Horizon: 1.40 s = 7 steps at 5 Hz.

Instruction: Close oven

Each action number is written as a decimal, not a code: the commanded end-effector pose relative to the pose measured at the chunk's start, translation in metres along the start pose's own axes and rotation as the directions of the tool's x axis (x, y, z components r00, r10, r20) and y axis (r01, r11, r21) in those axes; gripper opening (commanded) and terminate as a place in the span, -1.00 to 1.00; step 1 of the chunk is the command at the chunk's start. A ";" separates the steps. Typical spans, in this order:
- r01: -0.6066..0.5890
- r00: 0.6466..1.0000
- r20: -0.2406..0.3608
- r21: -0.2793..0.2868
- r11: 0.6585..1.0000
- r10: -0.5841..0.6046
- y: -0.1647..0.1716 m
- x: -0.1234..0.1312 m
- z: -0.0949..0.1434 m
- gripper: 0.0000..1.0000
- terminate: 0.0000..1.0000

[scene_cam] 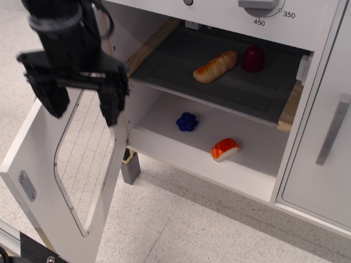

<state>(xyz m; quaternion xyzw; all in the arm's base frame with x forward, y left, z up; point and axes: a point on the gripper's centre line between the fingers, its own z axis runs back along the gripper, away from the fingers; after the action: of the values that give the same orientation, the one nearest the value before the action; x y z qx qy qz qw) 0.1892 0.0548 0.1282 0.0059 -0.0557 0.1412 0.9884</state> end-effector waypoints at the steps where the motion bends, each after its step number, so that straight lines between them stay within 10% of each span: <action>1: -0.046 0.999 0.014 0.087 0.995 0.045 0.038 0.005 0.017 1.00 -1.00; 4: -0.124 0.990 0.073 0.100 0.987 0.117 0.043 0.015 -0.025 1.00 -1.00; 7: -0.338 0.940 0.051 0.016 0.941 0.336 -0.019 0.037 -0.038 1.00 -1.00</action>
<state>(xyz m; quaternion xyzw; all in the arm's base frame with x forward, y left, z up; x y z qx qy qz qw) 0.2266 0.0461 0.0849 0.0122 -0.0603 0.3157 0.9469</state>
